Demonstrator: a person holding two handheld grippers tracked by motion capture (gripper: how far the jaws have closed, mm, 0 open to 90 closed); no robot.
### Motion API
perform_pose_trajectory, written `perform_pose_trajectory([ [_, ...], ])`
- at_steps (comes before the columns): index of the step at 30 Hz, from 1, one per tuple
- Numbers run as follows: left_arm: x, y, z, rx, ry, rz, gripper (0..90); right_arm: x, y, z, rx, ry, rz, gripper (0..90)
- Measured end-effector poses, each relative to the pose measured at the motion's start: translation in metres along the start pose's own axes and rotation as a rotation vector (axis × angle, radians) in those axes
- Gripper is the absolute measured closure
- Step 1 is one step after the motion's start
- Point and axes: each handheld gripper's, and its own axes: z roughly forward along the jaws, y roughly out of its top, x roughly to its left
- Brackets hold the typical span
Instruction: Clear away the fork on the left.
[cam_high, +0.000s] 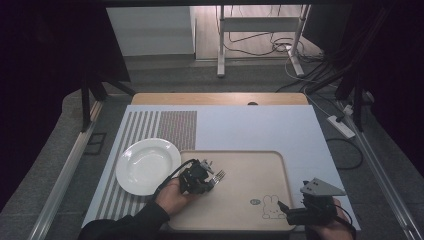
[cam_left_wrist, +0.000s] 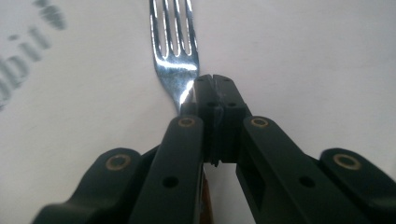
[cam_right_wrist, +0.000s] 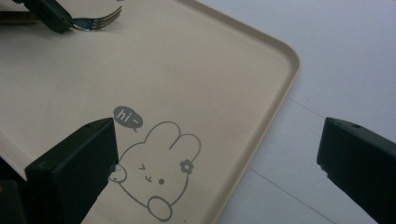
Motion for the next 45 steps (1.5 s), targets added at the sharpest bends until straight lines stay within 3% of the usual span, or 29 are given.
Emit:
perform_pose_trajectory([
  [19,0.036,-0.016,-0.012,-0.008,0.053,-0.116,88.7,-0.001,0.0,0.0,0.002,-0.002,0.012,0.0],
  [45,0.059,-0.031,-0.024,-0.004,0.09,-0.21,88.7,-0.001,0.0,0.001,0.008,-0.001,0.013,0.0],
])
